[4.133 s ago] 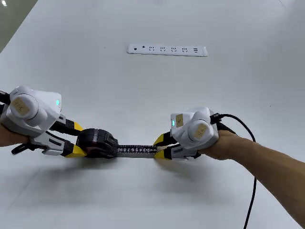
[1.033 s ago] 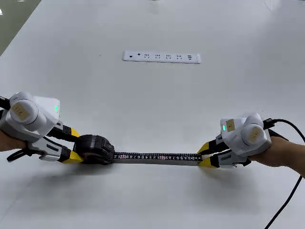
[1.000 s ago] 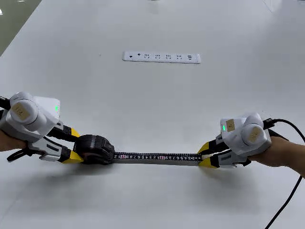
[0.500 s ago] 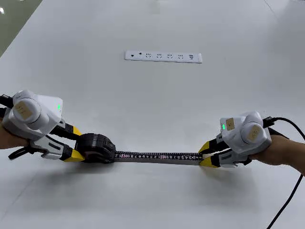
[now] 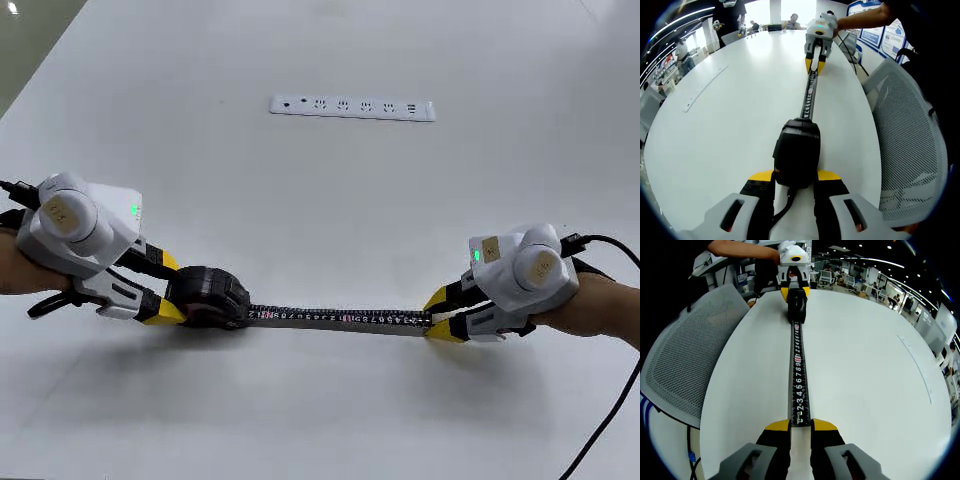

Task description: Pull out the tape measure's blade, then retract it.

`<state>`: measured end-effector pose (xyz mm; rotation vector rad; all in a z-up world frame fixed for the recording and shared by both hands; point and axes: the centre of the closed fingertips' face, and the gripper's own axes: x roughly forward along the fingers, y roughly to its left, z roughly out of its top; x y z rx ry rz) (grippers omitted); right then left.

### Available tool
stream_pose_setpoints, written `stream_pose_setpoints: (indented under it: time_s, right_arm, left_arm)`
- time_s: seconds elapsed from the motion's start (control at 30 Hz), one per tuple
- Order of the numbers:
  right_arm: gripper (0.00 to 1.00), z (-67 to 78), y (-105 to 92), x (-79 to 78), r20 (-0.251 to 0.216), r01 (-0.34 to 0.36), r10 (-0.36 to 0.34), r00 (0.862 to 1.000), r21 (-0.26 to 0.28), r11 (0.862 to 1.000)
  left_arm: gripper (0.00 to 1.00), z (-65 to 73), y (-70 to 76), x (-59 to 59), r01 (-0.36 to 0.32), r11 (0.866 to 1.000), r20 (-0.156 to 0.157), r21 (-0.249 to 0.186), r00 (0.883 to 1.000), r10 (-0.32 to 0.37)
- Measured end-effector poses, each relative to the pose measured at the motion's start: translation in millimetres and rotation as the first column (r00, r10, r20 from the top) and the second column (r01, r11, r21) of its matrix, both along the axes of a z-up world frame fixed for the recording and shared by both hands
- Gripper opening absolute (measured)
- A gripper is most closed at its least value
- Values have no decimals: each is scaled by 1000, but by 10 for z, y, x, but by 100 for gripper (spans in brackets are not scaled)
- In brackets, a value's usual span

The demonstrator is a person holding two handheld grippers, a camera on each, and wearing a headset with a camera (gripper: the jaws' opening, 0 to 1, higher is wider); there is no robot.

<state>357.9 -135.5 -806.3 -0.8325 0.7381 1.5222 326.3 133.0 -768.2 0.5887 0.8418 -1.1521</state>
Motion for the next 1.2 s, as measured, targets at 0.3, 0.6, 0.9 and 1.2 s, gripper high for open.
stream_pose_setpoints:
  time_s: [0.3,0.6,0.9,1.2]
  right_arm:
    - [12,-11,-21,12,11,-11,11,1000,-28,1000]
    - [13,-10,-28,26,30,-3,4,1000,-34,999]
    - [23,-5,-26,44,48,3,-2,999,-35,999]
    - [32,67,-53,41,54,34,-33,998,-16,999]
  left_arm:
    - [25,-4,-4,3,0,1000,-4,6,1000,0]
    - [26,-4,-14,2,3,1000,-6,16,1000,-3]
    - [30,31,1,-3,-8,1000,0,15,1000,8]
    - [38,43,65,-41,-30,999,-5,23,1000,30]
